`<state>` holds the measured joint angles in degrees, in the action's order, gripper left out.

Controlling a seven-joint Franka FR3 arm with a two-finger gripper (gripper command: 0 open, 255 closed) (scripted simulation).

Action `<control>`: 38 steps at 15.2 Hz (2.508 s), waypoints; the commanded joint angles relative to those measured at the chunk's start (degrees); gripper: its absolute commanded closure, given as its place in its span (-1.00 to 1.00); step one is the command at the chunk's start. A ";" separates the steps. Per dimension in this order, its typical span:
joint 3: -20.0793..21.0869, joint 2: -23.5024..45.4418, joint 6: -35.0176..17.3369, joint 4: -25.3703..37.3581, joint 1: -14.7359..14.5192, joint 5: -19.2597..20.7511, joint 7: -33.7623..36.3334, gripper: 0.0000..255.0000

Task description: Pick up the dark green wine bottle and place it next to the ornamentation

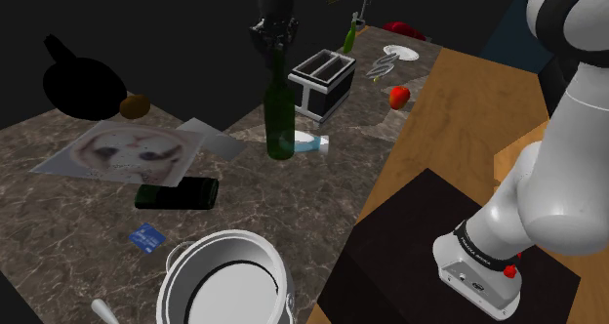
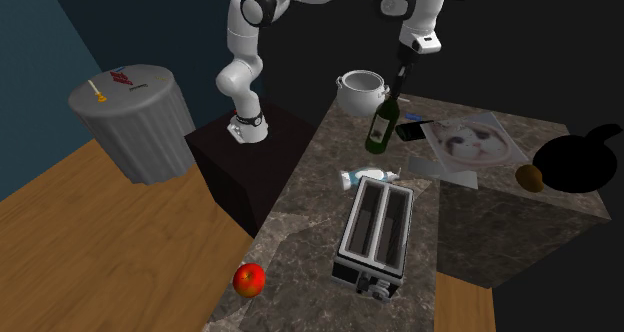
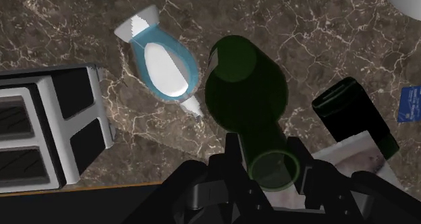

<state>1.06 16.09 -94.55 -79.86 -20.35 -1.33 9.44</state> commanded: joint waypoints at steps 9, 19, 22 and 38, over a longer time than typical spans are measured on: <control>1.97 10.42 1.69 12.30 -4.72 0.90 6.60 1.00; 1.95 9.51 -5.86 3.85 -4.61 0.85 6.43 1.00; 1.95 9.52 -5.85 3.86 -4.61 0.85 6.43 1.00; 1.94 10.77 2.15 13.11 -4.63 0.90 6.48 -1.00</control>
<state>3.00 26.74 -92.73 -67.15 -24.97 -0.43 15.90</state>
